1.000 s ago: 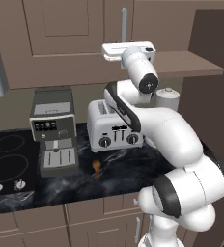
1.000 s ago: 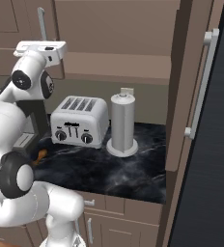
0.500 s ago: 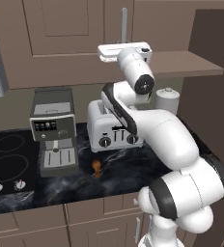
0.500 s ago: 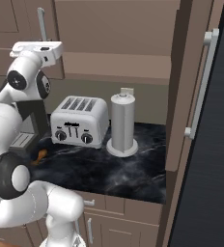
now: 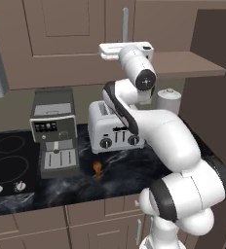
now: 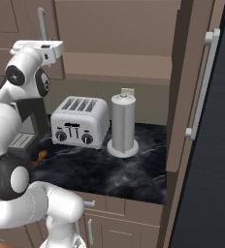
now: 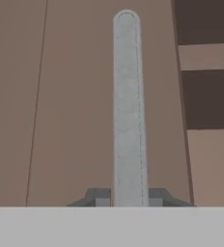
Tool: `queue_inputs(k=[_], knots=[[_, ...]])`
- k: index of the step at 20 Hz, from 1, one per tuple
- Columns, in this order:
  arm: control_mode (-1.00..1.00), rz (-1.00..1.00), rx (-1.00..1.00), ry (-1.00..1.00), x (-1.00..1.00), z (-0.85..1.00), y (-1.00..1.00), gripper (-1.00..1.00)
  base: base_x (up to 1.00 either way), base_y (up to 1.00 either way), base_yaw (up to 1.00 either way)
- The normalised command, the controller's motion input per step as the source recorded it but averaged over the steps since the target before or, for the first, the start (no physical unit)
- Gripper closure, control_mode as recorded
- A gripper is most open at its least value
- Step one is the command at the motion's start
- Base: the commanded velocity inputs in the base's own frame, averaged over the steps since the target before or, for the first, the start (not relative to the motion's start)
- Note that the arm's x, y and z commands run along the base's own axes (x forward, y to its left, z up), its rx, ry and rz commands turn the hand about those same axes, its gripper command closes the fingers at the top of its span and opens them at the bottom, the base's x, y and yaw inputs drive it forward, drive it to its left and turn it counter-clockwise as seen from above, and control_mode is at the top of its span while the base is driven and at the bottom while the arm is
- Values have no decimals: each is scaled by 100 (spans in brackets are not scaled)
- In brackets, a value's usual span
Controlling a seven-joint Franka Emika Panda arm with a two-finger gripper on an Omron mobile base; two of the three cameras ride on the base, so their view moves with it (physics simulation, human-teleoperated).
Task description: Retrieve the tupperware from the cabinet, then place the raw meat into the tupperware to avoid contamination.
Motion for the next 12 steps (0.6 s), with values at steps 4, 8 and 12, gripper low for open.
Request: queue_inputs(k=[4,8,12], knots=[[-100,0,0,19,-3,0,0,100,0,0,0],[-100,0,0,22,-22,0,6,100,0,0,0],[-100,0,0,14,-44,0,7,100,0,0,0]])
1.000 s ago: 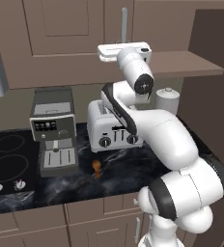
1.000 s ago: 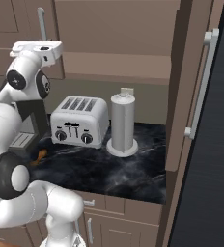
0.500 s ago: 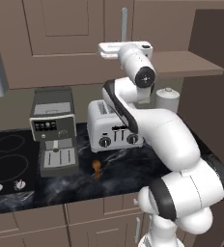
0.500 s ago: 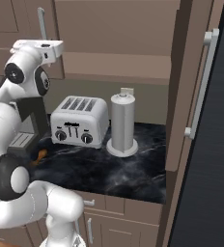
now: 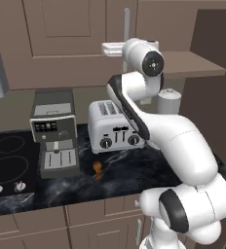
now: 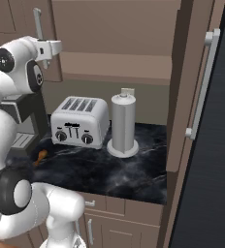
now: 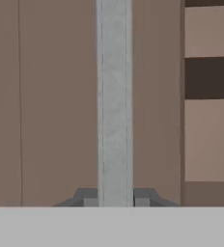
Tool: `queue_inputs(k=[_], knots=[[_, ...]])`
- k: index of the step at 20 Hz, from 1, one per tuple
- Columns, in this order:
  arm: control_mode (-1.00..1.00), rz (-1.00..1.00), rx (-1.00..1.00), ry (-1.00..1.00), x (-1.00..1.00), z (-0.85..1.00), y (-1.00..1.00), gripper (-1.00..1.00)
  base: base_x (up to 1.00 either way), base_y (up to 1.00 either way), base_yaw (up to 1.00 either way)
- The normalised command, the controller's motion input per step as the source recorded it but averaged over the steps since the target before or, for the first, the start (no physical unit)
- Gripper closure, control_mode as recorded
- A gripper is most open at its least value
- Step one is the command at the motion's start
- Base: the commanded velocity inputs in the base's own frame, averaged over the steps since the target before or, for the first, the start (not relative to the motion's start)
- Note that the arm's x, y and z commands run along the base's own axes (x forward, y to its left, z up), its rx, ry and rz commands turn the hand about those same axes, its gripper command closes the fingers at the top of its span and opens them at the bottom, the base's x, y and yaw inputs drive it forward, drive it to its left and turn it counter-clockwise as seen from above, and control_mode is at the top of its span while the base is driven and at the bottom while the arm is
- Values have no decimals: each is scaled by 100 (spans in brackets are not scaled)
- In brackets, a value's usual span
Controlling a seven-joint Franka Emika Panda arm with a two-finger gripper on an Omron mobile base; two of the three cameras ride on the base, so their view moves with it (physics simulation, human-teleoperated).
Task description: Retrieve the tupperware from the cabinet, then place the raw meat into the tupperware to avoid contamination.
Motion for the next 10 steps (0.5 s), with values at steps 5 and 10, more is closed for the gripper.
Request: queue_inputs(k=[5,10], knots=[[-100,0,0,3,-56,-3,14,100,0,0,0],[-100,0,0,0,-65,-11,28,100,0,0,0]])
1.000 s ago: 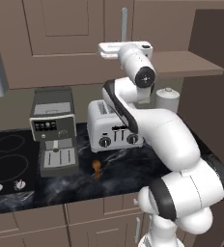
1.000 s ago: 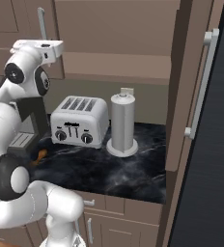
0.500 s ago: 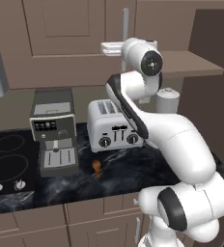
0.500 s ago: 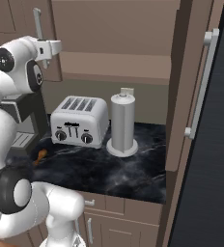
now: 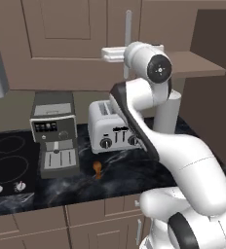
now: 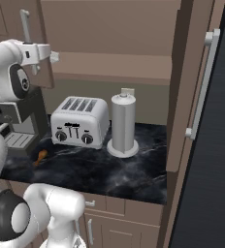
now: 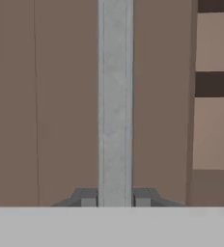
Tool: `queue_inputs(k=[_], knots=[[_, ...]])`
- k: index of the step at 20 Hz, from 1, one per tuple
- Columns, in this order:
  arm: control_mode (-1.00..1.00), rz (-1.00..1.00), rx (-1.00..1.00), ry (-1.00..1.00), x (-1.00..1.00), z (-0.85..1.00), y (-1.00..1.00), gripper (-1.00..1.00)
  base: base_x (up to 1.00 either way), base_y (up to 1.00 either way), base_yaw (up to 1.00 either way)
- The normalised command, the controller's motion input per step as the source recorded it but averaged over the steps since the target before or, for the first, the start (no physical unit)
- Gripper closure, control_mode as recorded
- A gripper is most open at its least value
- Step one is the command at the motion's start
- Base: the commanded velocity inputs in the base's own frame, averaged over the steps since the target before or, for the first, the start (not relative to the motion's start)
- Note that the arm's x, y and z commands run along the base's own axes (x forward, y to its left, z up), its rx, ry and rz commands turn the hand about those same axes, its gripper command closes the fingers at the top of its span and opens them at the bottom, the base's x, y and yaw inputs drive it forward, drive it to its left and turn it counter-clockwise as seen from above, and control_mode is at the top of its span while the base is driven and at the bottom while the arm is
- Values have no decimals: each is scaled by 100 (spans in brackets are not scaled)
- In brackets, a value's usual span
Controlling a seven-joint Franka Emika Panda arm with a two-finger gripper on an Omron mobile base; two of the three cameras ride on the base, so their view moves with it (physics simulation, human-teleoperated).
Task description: Retrieve the tupperware from the cabinet, then place the raw meat into the tupperware to avoid contamination.
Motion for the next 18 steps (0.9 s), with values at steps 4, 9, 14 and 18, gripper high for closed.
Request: queue_inputs(k=[4,9,14,18], knots=[[-100,0,-1,0,-62,-14,39,100,0,0,0],[-100,0,-1,0,-59,-15,45,100,0,0,0],[-100,0,-2,2,-51,-12,52,100,0,0,0],[-100,0,-2,3,-38,-12,51,100,0,0,0]])
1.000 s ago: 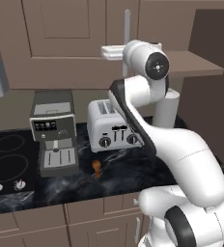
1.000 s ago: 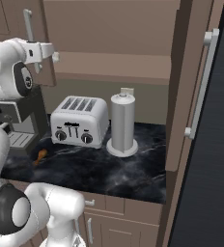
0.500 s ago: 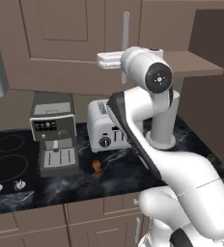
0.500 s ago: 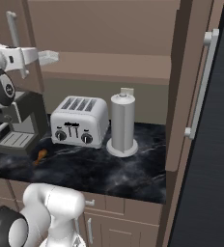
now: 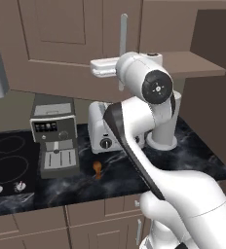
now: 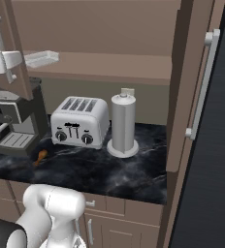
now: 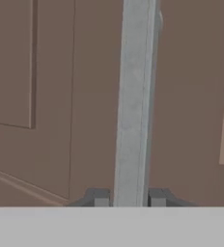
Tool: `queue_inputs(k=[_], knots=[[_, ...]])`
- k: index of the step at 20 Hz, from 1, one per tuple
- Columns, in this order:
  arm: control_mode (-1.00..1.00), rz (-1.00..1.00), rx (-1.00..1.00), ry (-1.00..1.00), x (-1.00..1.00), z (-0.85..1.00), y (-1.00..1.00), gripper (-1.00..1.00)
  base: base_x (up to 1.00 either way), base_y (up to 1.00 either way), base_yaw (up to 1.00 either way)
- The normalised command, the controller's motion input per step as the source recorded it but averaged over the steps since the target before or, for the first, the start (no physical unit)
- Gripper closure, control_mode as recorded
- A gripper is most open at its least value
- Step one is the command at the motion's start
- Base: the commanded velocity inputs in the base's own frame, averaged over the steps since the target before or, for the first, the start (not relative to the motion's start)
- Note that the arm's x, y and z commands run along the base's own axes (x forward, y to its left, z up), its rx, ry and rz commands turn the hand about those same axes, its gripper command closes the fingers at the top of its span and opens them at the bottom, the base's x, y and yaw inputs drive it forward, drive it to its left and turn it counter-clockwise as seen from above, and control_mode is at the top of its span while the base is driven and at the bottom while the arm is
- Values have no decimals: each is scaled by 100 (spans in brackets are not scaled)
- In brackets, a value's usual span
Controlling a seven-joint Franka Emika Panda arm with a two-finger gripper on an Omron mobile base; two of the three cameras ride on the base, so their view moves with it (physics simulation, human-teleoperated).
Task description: Retrieve the tupperware from the cabinet, then place the raw meat into the tupperware to avoid contamination.
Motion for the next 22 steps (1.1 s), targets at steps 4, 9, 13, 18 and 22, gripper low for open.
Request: queue_inputs(k=[4,9,13,18,22], knots=[[-100,0,-2,2,-25,-11,48,100,0,0,0],[-100,0,-1,3,-7,-12,43,100,0,0,0],[-100,-1,0,0,0,-4,21,-100,0,0,0],[-100,0,0,0,1,0,4,-100,0,0,0],[-100,0,0,0,0,0,0,-100,0,0,0]])
